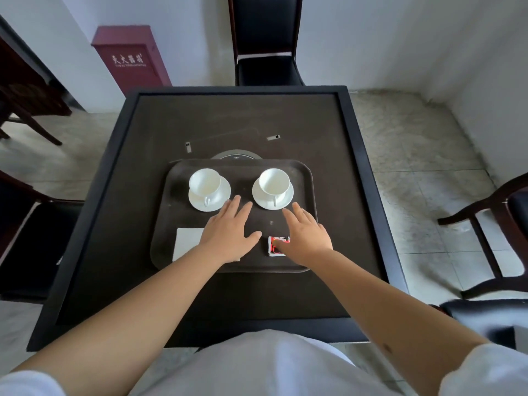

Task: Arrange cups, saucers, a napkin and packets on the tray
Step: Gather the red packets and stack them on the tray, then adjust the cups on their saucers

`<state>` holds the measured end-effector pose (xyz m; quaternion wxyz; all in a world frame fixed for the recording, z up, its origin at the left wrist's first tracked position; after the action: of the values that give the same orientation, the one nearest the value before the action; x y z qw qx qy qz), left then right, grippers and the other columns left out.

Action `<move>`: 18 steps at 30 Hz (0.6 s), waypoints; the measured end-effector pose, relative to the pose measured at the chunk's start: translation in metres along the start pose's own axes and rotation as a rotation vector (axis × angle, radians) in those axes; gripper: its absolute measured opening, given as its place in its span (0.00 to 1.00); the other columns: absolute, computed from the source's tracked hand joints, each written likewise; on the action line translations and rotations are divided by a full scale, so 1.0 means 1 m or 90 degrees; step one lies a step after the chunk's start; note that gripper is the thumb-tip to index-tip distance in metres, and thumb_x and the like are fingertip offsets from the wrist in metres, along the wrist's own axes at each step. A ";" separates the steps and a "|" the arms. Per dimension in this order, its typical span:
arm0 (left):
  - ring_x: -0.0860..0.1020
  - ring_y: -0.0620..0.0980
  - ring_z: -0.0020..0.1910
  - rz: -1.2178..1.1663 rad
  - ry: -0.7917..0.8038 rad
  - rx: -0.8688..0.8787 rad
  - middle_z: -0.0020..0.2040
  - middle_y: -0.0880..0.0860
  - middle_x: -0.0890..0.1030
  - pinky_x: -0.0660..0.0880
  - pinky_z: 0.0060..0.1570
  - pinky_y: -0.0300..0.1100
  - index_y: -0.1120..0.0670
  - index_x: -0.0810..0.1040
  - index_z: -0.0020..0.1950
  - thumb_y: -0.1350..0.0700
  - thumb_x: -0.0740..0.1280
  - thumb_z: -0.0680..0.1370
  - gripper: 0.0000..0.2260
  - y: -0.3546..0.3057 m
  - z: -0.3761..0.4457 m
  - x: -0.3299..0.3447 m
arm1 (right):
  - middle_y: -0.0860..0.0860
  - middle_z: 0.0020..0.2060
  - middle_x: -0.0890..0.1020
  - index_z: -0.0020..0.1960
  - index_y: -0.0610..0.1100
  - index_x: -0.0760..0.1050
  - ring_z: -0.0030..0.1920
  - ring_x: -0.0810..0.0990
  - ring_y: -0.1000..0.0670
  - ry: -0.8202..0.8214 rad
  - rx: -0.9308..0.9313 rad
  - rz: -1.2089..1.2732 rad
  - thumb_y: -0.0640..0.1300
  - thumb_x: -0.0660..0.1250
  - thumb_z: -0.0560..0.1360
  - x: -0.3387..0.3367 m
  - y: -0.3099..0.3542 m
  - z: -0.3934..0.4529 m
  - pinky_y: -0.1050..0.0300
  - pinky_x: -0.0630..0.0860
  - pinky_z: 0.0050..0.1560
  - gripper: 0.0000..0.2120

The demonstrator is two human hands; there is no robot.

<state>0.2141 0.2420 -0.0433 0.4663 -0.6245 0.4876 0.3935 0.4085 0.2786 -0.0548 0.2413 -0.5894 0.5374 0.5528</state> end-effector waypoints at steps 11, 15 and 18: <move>0.54 0.55 0.78 -0.035 -0.001 0.057 0.81 0.51 0.52 0.65 0.69 0.57 0.47 0.53 0.79 0.40 0.60 0.79 0.32 0.013 0.063 -0.025 | 0.48 0.79 0.53 0.75 0.50 0.57 0.76 0.56 0.45 0.002 -0.020 -0.048 0.58 0.69 0.74 -0.042 0.005 0.066 0.41 0.66 0.67 0.36; 0.64 0.56 0.74 -0.062 -0.023 0.060 0.78 0.51 0.61 0.71 0.62 0.55 0.49 0.58 0.78 0.42 0.63 0.78 0.31 0.015 0.086 -0.026 | 0.48 0.79 0.54 0.74 0.49 0.58 0.75 0.59 0.44 0.029 -0.027 -0.066 0.57 0.68 0.74 -0.047 0.006 0.094 0.41 0.67 0.65 0.34; 0.70 0.56 0.69 -0.121 -0.003 0.034 0.75 0.50 0.66 0.74 0.55 0.52 0.49 0.59 0.77 0.43 0.64 0.77 0.30 0.015 0.101 -0.020 | 0.49 0.79 0.52 0.75 0.50 0.57 0.75 0.58 0.43 0.066 -0.026 -0.072 0.55 0.70 0.74 -0.046 0.004 0.116 0.42 0.69 0.63 0.36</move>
<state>0.1917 0.3434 -0.0529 0.5192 -0.6544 0.4352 0.3360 0.3687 0.3960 -0.0430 0.2320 -0.6513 0.5035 0.5182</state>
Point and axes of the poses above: each hand's wrist, its own z-axis towards the middle knuckle, its own x-axis out of the palm, y = z × x, the point moved 3 cm from there along z, towards the middle knuckle
